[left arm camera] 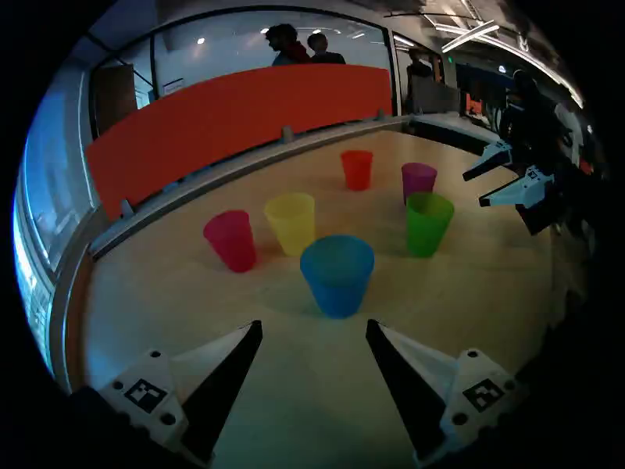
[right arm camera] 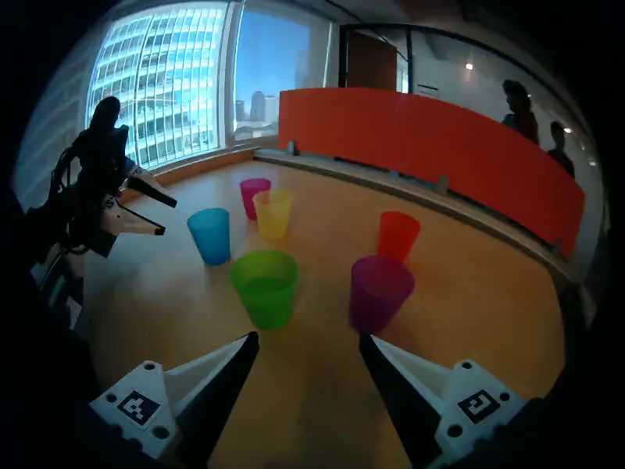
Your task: Pour water
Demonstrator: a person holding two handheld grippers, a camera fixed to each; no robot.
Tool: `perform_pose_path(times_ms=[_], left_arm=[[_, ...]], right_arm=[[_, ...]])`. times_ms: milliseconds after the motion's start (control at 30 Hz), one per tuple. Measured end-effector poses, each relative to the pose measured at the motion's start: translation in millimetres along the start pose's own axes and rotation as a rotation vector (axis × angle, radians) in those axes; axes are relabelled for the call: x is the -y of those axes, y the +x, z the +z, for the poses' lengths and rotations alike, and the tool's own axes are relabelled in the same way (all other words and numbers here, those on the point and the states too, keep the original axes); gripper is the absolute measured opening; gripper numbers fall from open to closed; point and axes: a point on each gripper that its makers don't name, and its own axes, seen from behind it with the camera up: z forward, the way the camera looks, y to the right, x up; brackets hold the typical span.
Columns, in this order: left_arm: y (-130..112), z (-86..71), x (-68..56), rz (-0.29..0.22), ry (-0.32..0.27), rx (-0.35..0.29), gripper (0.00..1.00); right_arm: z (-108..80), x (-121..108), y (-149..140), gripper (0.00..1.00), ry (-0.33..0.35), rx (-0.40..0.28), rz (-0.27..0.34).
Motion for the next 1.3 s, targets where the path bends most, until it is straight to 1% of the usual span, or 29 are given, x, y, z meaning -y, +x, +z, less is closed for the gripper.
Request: perform_pose_path(times_ms=[267, 500, 600, 767, 900, 1167, 1300], left_arm=[[16, -10.0, 16.6, -0.054, 0.091, -0.092, 1.00], [29, -18.2, 31.4, -0.095, 0.164, -0.174, 0.99], [32, -20.7, 36.1, -0.114, 0.191, -0.204, 0.99], [34, -23.8, 41.6, -0.150, 0.221, -0.242, 0.99], [37, -29.5, 48.9, -0.174, 0.255, -0.279, 0.99], [49, -38.9, 62.1, -0.212, 0.319, -0.361, 0.99], [58, -46.0, 68.5, -0.224, 0.366, -0.415, 0.99]], right_arm=[[-11.2, -20, 17, 1.00, -0.077, -0.084, 0.084], [-21.5, -45, 31, 1.00, -0.174, -0.162, 0.150], [-24.6, -54, 35, 1.00, -0.215, -0.192, 0.171], [-27.2, -63, 41, 1.00, -0.261, -0.234, 0.204], [-29.9, -73, 47, 1.00, -0.308, -0.276, 0.222], [-35.8, -91, 55, 1.00, -0.416, -0.353, 0.239], [-41.7, -98, 62, 1.00, -0.476, -0.407, 0.244]])
